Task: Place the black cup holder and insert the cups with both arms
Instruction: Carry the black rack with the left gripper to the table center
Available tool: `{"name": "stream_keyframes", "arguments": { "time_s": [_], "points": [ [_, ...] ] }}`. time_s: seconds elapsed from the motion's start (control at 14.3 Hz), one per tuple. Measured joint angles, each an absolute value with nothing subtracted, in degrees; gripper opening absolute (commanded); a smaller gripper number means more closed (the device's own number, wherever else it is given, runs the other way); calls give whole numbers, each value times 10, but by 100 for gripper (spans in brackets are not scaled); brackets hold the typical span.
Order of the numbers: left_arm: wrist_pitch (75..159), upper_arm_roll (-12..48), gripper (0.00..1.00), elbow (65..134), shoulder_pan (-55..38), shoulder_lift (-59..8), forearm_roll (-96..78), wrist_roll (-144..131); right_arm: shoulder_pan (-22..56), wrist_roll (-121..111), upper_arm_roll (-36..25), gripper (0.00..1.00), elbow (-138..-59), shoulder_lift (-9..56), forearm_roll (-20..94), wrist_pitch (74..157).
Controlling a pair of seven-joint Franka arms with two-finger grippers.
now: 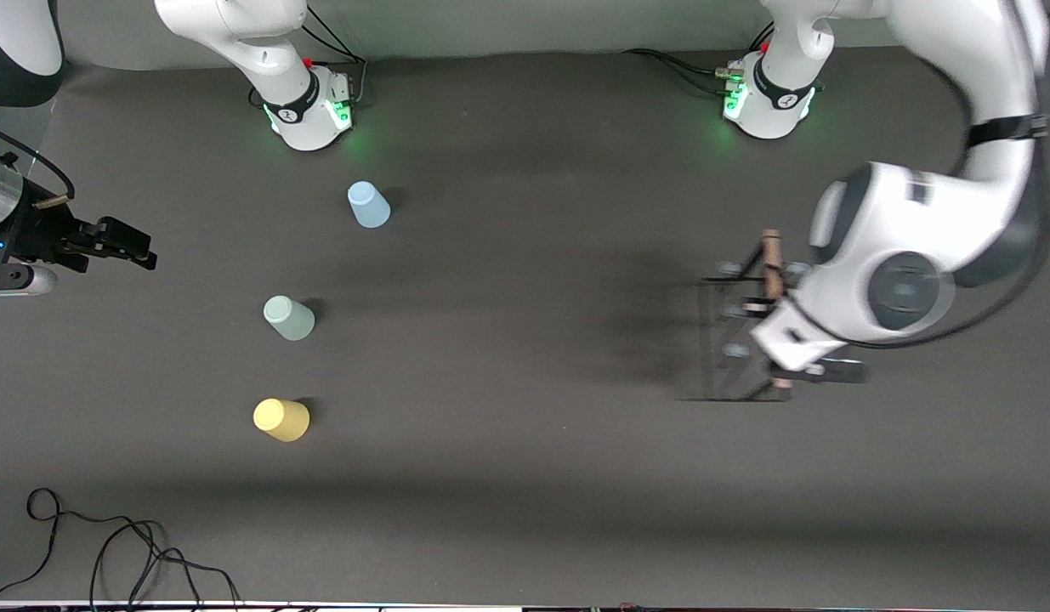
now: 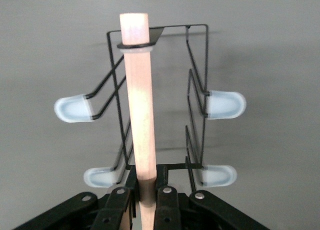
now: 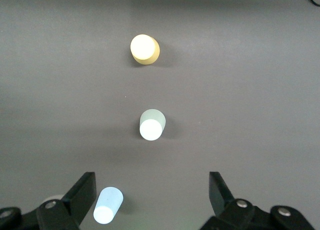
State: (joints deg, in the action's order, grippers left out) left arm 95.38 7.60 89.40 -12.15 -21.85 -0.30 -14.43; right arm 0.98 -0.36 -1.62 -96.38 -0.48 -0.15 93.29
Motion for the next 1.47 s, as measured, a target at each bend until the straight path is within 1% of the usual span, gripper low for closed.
{"name": "stream_keyframes", "arguments": {
  "time_s": [0.28, 0.49, 0.7, 0.84, 0.98, 1.05, 1.12, 1.33, 1.47],
  "points": [
    [956, 76, 0, 864, -193, -246, -32, -222, 13, -4, -15, 100, -977, -6, -2, 933],
    [967, 75, 0, 843, -256, -273, -34, -288, 51, 20, -14, 100, -1005, -24, -2, 939],
    [990, 75, 0, 811, -314, -313, -34, -360, 86, 48, -13, 100, -1078, -70, -2, 976],
    [1007, 75, 0, 787, -342, -339, -34, -399, 87, 48, -18, 100, -1133, -103, -2, 999],
    [1038, 75, 0, 774, -357, -356, -34, -421, 87, 45, -28, 100, -1171, -125, -2, 1012],
    [1053, 74, 58, 772, -361, -362, -34, -430, 87, 39, -31, 100, -1183, -130, -2, 1015],
    [1068, 74, 99, 772, -364, -367, -34, -440, 87, 36, -34, 100, -1190, -132, -2, 1020],
    [1086, 74, 100, 765, -373, -372, -34, -455, 86, 8, -58, 100, -1206, -131, -2, 1045],
    [1069, 70, 100, 750, -373, -369, -34, -458, 86, -2, -68, 100, -1227, -128, -2, 1076]
  ]
}}
